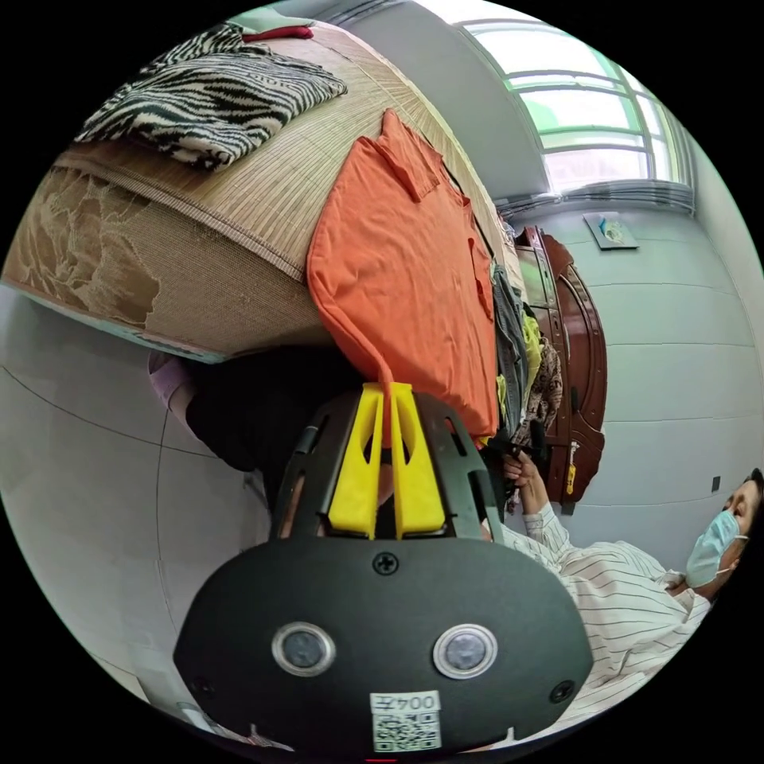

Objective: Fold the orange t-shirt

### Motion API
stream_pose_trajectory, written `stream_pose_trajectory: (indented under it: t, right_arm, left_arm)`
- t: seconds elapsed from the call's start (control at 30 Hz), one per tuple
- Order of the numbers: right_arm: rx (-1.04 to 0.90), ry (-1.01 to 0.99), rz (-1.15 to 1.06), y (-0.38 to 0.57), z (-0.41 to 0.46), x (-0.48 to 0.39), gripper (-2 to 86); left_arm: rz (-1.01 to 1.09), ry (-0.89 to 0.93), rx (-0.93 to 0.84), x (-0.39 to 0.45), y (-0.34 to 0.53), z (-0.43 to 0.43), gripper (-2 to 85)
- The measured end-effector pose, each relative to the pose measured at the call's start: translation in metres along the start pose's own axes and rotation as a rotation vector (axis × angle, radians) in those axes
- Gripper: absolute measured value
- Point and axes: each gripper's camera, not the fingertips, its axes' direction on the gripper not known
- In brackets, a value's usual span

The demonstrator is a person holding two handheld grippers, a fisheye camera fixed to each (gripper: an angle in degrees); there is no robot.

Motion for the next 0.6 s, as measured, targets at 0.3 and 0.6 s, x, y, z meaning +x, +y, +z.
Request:
stream_pose_trajectory:
  t: [0.3,0.6]
  right_arm:
    - [0.145,-0.087,-0.133,0.052,-0.073,0.0,-0.7]
    - [0.149,-0.156,-0.278,0.091,-0.12,0.0,-0.7]
  left_arm:
    - [0.101,-0.014,0.035,0.021,0.01,-0.049,1.7]
    - [0.189,0.159,0.073,0.029,0.023,-0.09,1.5]
